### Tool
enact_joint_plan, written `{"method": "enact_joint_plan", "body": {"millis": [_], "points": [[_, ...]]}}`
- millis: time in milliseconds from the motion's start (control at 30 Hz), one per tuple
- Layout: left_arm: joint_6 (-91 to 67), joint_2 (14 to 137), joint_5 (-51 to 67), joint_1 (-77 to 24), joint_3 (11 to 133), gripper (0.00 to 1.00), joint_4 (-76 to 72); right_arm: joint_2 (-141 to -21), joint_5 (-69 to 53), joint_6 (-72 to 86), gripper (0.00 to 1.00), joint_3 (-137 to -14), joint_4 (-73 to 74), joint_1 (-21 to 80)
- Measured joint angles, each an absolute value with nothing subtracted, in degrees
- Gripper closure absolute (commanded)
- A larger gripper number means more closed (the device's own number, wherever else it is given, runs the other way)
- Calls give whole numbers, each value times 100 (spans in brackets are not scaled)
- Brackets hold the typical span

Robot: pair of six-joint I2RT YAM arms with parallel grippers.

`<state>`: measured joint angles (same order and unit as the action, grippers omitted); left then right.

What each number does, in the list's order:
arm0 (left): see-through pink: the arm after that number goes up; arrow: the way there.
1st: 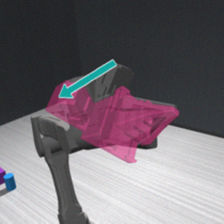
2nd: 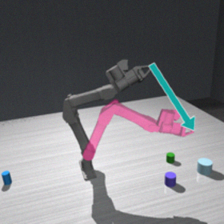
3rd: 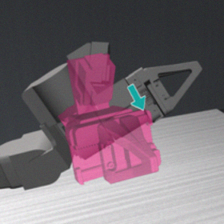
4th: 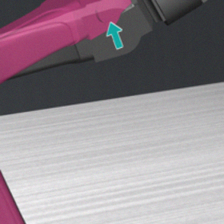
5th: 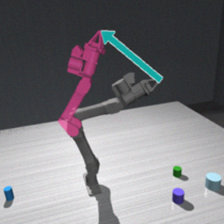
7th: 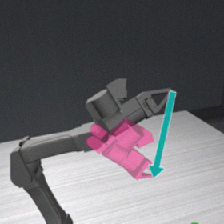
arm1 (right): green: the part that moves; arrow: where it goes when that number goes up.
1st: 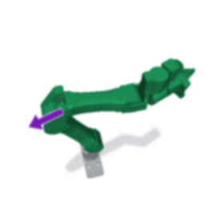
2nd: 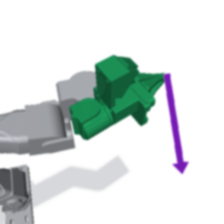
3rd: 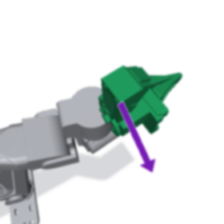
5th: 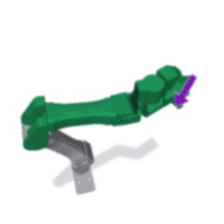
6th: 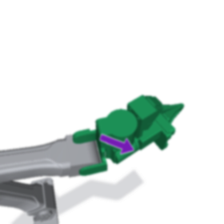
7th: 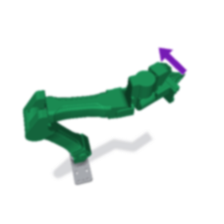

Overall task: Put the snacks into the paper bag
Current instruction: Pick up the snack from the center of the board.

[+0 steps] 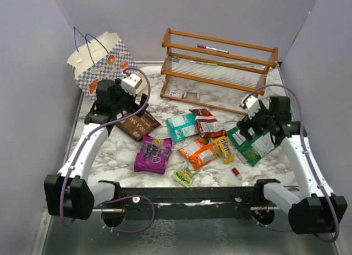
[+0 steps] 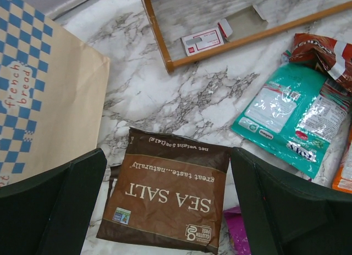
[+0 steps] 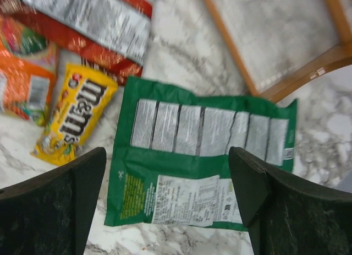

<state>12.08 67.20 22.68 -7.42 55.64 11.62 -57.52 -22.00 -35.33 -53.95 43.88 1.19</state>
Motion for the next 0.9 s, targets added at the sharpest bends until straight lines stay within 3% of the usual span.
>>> {"method": "enact_joint_plan", "body": {"millis": [233,900], "points": [[1280,6820,2268,-952,5446,1,1122,-6145,-1695,-4169,19,-4377,4421,119],[1623,6897,2112,-1485,5282,1,1026,-7273,-1850,-3726,30,-4230,3529,904]]}}
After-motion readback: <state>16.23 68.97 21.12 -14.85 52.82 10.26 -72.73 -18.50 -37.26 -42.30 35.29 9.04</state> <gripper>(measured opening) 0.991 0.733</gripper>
